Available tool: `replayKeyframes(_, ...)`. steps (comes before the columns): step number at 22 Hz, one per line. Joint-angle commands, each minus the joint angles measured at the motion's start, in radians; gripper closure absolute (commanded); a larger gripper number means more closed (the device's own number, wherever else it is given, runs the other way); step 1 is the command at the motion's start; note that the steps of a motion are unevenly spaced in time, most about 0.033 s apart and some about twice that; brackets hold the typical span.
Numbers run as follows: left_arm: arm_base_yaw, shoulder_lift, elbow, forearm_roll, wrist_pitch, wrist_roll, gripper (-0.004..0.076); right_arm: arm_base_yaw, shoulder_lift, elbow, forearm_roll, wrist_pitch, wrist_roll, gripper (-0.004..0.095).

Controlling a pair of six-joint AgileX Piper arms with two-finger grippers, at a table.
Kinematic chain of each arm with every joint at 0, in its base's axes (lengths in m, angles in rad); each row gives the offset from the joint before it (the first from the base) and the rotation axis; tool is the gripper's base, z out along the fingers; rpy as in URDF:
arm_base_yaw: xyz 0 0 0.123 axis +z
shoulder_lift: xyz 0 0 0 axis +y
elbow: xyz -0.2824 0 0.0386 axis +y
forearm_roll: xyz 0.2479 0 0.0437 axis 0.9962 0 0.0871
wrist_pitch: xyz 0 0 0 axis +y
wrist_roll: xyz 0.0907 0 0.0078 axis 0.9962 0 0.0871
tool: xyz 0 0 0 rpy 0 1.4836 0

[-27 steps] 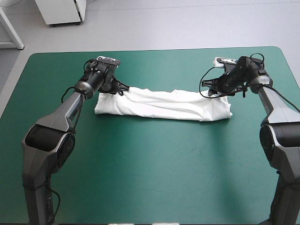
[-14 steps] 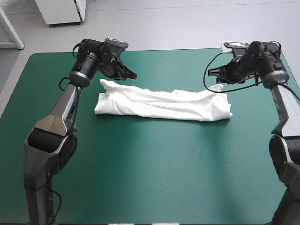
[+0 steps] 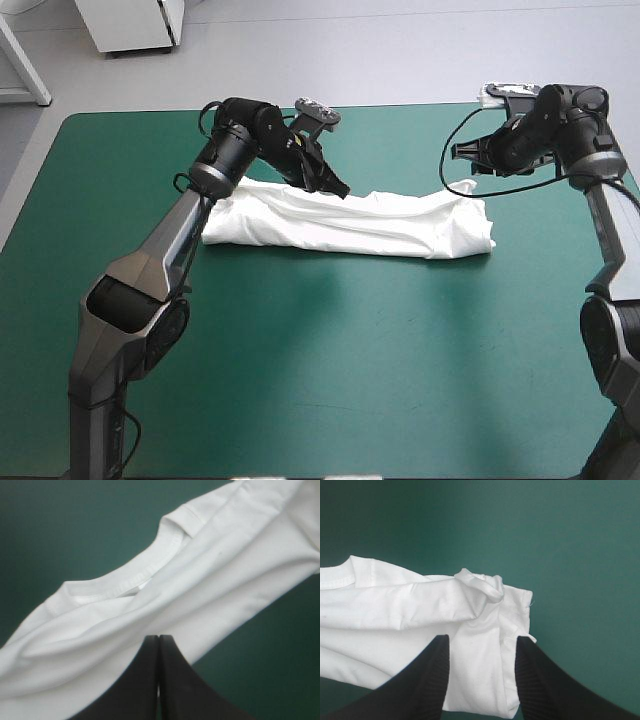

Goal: Fold the cloth

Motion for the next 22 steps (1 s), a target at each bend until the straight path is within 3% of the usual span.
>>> replayKeyframes(1,-0.031,-0.019,-0.030,-0.048,0.029,0.005,0.0746,-0.007,-0.062,-0.032,0.003,-0.029,0.000,0.0507)
replayKeyframes(7,-0.050,0.061,-0.030,-0.060,0.028,-0.010,0.0746,-0.043,-0.062,-0.032,0.032,-0.029,0.000,0.0507)
replayKeyframes(13,-0.050,0.144,-0.030,-0.025,0.014,-0.030,0.0746,-0.153,-0.062,-0.032,0.147,-0.036,-0.007,0.0507)
replayKeyframes(19,-0.050,0.208,-0.030,-0.046,0.034,-0.037,0.0746,-0.167,-0.035,-0.022,0.204,-0.037,-0.011,0.0502)
replayKeyframes(22,-0.050,0.208,-0.030,-0.059,0.034,-0.039,0.0746,-0.167,0.012,0.087,0.353,0.009,-0.075,0.0350)
